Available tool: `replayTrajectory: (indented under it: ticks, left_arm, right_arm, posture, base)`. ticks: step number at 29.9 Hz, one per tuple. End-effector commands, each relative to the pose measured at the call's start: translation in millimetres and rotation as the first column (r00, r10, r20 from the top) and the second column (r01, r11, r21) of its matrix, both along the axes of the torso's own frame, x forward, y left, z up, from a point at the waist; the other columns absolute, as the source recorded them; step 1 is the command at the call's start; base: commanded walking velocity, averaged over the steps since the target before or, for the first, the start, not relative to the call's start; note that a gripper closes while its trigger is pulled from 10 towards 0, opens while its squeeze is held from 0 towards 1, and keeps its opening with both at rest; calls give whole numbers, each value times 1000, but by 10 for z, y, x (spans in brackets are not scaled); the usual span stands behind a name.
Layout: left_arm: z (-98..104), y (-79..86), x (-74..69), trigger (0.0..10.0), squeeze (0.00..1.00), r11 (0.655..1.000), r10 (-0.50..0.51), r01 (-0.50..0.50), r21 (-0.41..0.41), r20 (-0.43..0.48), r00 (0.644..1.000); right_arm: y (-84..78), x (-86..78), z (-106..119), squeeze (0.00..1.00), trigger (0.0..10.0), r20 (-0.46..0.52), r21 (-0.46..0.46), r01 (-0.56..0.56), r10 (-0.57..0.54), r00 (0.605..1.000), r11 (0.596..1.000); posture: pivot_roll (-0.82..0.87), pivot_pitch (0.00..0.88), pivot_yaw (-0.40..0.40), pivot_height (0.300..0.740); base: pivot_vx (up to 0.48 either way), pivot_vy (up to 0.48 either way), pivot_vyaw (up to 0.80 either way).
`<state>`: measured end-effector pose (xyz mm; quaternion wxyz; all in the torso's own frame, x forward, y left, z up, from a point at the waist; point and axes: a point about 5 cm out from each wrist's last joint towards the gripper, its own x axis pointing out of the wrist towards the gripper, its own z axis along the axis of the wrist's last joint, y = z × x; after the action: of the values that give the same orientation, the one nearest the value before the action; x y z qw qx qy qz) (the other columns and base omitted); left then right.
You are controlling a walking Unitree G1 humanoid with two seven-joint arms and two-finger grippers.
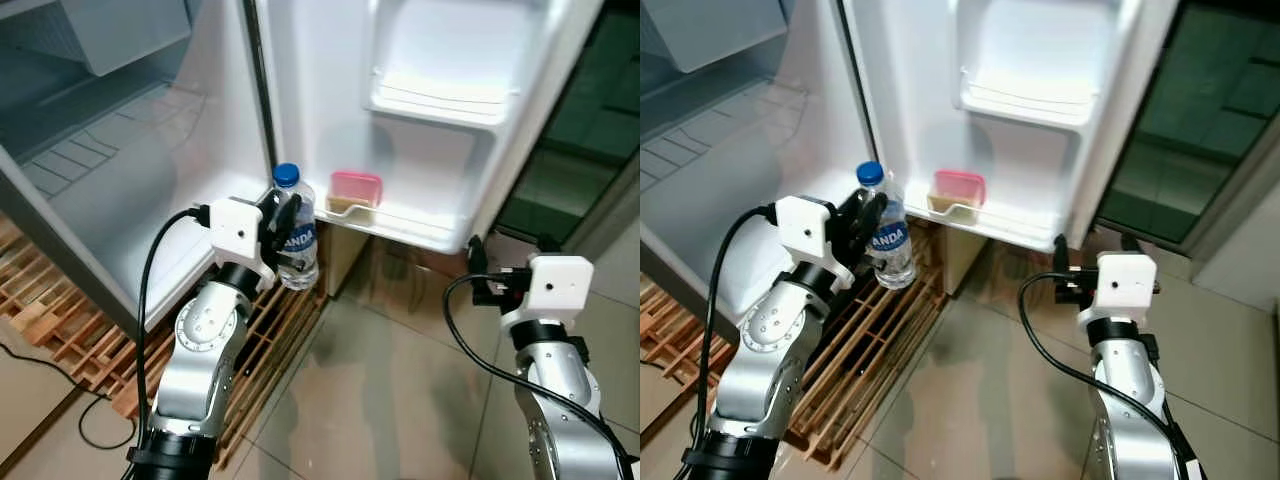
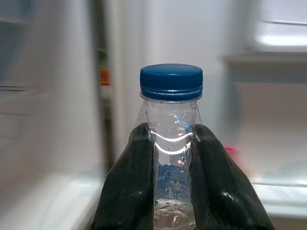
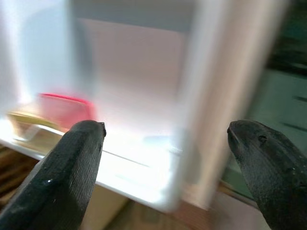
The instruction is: Restocking fridge
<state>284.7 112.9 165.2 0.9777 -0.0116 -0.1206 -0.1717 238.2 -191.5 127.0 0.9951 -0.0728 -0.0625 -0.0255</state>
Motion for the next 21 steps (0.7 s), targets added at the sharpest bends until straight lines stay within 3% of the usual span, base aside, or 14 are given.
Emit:
replayTrajectory:
  ticks: [1,4,9,13,18,19,21]
  left_arm:
    - [103,27,-8,10000,0,1000,14,-14,-3,45,999]
    - [137,6,0,10000,0,1000,12,-12,-4,58,998]
    - [171,-14,43,10000,0,1000,14,-13,-7,61,998]
    - [284,-68,113,10000,0,1000,-11,12,-10,82,997]
    - [397,-129,197,10000,0,999,-45,47,-20,86,995]
    - [544,-243,274,10000,0,994,-101,103,-20,93,991]
    - [644,-359,325,10000,0,988,-153,155,-20,96,984]
  right_arm:
    - [37,-114,-22,106,10000,-9,-6,-51,51,999,999]
    - [-127,-339,-213,110,10000,-103,-49,-63,58,993,997]
    - [-165,-404,-275,114,10000,-134,-57,-68,60,989,996]
    - [-130,-197,-373,114,10000,-153,-49,-91,82,985,995]
    - [-119,-168,-409,114,10000,-160,-39,-98,90,983,994]
    - [-108,-142,-458,114,10000,-173,-40,-104,95,980,994]
    - [-120,-144,-464,114,10000,-180,-36,-102,94,979,994]
  posture:
    - [-135,0,27,740]
    - [-146,0,24,740]
    - [-156,0,23,740]
    - [-161,0,24,740]
    - [-157,0,21,740]
    - [-154,0,22,740]
    - [-151,0,22,740]
  base:
    - [315,364,0]
    - [141,0,0]
    - [0,0,0]
    - [0,0,0]
    - [0,0,0]
    - [0,0,0]
    - [0,0,0]
